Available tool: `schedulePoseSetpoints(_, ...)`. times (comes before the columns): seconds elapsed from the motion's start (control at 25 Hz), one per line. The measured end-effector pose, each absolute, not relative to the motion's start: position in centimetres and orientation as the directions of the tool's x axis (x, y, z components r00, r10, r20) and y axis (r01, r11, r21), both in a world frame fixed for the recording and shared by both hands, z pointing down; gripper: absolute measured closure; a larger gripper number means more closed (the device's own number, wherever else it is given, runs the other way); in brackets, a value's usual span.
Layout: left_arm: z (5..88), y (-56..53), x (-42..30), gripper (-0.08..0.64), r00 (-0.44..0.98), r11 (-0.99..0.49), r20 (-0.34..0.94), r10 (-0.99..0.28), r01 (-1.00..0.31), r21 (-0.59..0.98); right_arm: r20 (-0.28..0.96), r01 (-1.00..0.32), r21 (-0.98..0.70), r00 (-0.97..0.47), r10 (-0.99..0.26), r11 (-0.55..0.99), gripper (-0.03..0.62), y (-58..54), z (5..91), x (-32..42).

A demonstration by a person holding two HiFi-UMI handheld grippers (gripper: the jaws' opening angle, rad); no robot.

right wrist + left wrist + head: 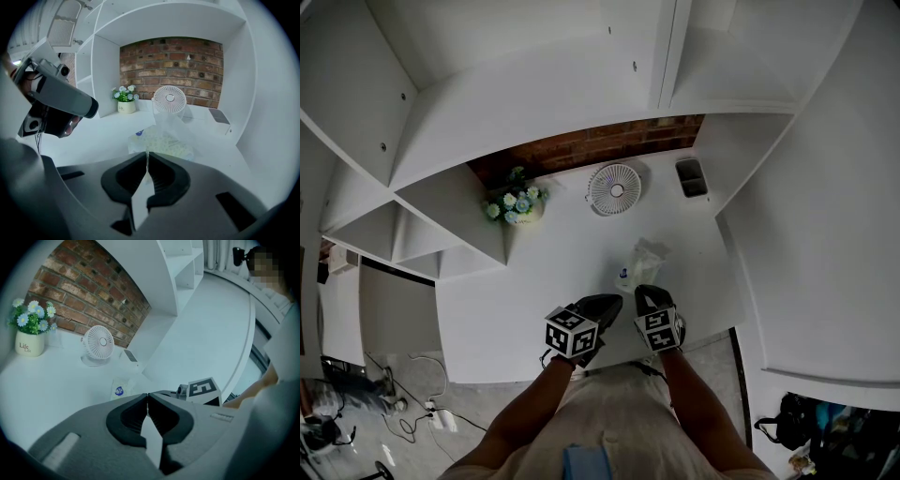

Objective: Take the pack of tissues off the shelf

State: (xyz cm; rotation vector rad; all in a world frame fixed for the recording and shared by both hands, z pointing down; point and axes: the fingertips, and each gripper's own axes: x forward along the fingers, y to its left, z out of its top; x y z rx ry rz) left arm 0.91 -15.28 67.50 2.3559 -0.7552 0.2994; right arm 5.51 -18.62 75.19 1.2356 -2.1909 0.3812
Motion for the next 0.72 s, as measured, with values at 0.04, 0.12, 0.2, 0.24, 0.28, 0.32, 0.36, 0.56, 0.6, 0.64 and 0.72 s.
schedulePoseSetpoints(0.04,67.53,-15.26,0.94,0.546,0.81,-0.631,0.386,-0.441,-0.586,0.509,0.62,-0.847,0.037,-0.396,-0.677,0.53,0.572,-18.6,75.23,5.51)
schedulePoseSetpoints(0.12,67.5,-15.25,0.98,0.546,0.812,-0.632,0.383,-0.44,-0.583,0.511,0.624,-0.845,0.037,-0.397,-0.673,0.533,0.567,-18.57,75.32,5.49)
schedulePoseSetpoints(0.2,67.44,-15.3,0.98,0.546,0.812,-0.633,0.383,-0.44,-0.583,0.509,0.629,-0.844,0.032,-0.4,-0.667,0.536,0.544,-18.57,75.46,5.5)
schedulePoseSetpoints(0.24,67.45,-15.32,0.98,0.546,0.813,-0.633,0.383,-0.44,-0.583,0.51,0.631,-0.843,0.029,-0.401,-0.664,0.537,0.528,-18.6,75.51,5.51)
schedulePoseSetpoints(0.28,67.48,-15.34,0.98,0.546,0.813,-0.632,0.383,-0.439,-0.582,0.511,0.631,-0.843,0.028,-0.402,-0.663,0.537,0.518,-18.64,75.53,5.52)
schedulePoseSetpoints(0.32,67.49,-15.37,0.97,0.546,0.812,-0.632,0.383,-0.439,-0.583,0.511,0.632,-0.843,0.026,-0.403,-0.662,0.538,0.514,-18.68,75.54,5.53)
schedulePoseSetpoints(0.36,67.5,-15.41,0.95,0.546,0.812,-0.632,0.383,-0.44,-0.583,0.511,0.633,-0.843,0.025,-0.403,-0.661,0.538,0.509,-18.71,75.56,5.54)
schedulePoseSetpoints(0.56,67.46,-15.46,0.97,0.546,0.815,-0.632,0.381,-0.437,-0.579,0.515,0.636,-0.841,0.014,-0.41,-0.654,0.54,0.448,-18.68,75.62,5.46)
schedulePoseSetpoints(0.6,67.43,-15.45,0.98,0.546,0.816,-0.632,0.38,-0.436,-0.578,0.515,0.635,-0.842,0.009,-0.412,-0.653,0.54,0.44,-18.63,75.51,5.4)
schedulePoseSetpoints(0.64,67.43,-15.45,0.96,0.546,0.816,-0.633,0.38,-0.436,-0.578,0.515,0.635,-0.844,0.001,-0.415,-0.652,0.537,0.434,-18.56,75.4,5.35)
schedulePoseSetpoints(0.72,67.44,-15.47,0.94,0.546,0.816,-0.633,0.379,-0.437,-0.578,0.515,0.63,-0.848,-0.016,-0.42,-0.654,0.53,0.42,-18.46,75.12,5.27)
